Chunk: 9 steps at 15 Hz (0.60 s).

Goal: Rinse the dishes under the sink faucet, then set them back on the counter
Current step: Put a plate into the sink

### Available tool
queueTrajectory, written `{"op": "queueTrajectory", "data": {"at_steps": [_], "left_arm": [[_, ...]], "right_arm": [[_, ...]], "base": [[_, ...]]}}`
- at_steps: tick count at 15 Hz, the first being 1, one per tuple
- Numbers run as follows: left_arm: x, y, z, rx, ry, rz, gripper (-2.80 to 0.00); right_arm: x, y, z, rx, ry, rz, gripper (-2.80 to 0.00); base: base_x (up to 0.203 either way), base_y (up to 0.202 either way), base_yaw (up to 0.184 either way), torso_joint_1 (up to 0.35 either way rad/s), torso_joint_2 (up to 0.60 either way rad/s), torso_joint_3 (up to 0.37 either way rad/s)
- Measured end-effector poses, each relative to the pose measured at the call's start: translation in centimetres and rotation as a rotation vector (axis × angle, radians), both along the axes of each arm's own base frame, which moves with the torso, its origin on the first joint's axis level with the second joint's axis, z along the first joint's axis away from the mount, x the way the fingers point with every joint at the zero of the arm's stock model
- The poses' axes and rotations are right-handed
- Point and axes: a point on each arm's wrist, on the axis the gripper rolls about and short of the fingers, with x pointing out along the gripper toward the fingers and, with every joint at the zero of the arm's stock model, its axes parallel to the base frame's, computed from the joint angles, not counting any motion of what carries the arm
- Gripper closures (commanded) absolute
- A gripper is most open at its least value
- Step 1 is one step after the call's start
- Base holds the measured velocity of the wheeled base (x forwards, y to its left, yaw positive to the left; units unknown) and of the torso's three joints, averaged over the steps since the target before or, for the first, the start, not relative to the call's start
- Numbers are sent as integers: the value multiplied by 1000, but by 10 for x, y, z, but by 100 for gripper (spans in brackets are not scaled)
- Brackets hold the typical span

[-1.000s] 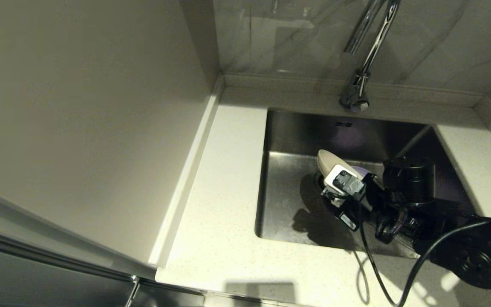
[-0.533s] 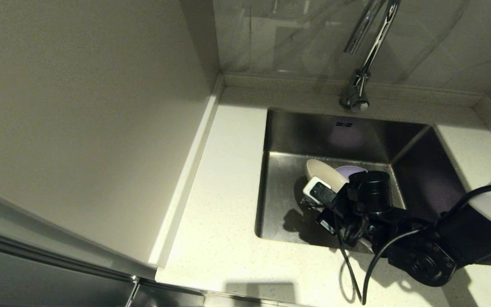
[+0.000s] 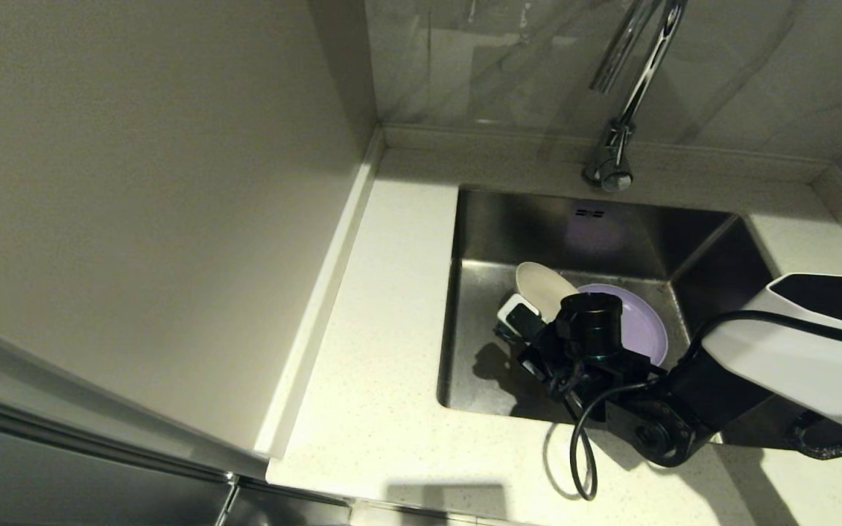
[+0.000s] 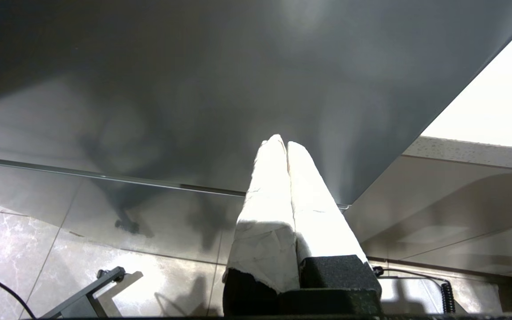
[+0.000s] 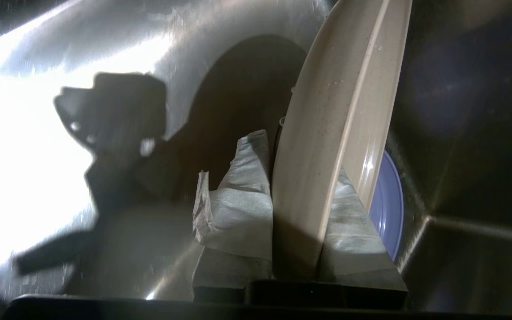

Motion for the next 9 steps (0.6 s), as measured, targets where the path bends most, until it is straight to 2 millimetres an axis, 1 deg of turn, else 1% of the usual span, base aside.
{"op": "queueTrajectory", "data": {"at_steps": [3,9], "left_arm": [[0,0,0,0,0,0,0],[0,0,0,0,0,0,0]], "right_arm": [[11,6,1,20,-45,0,0],[21,10,-10,-4,-38,-25,0]], "base": [[0,0,0,0,0,0],[0,0,0,0,0,0]]}}
